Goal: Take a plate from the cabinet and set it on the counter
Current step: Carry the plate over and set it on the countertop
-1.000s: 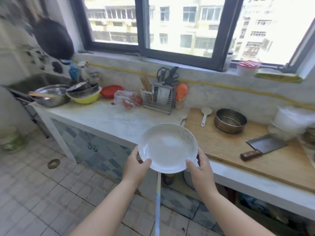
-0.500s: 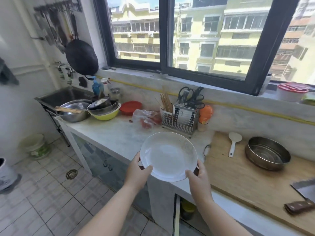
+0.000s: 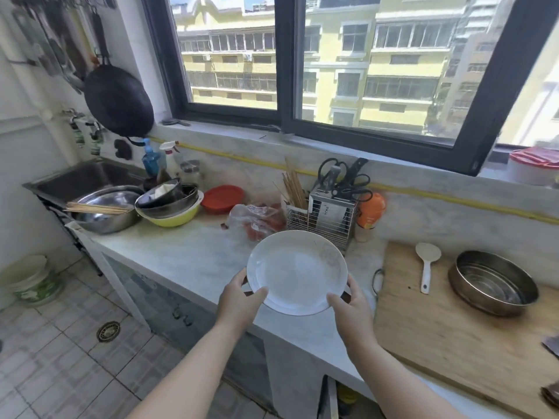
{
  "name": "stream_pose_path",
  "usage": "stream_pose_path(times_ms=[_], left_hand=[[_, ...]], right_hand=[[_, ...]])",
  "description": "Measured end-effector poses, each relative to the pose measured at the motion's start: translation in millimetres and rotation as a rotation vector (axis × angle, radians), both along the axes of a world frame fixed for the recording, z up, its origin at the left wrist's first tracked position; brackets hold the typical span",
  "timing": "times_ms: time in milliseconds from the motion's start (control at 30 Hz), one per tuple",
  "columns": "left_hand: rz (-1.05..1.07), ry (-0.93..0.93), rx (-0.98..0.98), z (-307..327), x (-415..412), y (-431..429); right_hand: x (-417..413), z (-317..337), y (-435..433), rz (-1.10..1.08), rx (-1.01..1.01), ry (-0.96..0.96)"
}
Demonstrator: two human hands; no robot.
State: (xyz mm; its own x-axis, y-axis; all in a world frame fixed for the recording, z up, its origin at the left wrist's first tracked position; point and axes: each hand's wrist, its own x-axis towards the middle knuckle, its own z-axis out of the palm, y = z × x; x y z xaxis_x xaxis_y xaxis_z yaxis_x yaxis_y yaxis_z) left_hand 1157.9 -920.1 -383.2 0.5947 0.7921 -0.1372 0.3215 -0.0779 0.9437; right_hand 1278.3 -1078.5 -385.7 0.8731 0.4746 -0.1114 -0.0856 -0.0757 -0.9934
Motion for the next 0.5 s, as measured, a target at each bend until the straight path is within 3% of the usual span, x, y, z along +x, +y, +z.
stream_pose_path(times_ms=[500], left_hand=[[-0.259,-0.011,0.032,-17.1,45.4,164.6]], right_hand=[[-9.0,-18.5,134.5,-0.311,-0.016,0.063]])
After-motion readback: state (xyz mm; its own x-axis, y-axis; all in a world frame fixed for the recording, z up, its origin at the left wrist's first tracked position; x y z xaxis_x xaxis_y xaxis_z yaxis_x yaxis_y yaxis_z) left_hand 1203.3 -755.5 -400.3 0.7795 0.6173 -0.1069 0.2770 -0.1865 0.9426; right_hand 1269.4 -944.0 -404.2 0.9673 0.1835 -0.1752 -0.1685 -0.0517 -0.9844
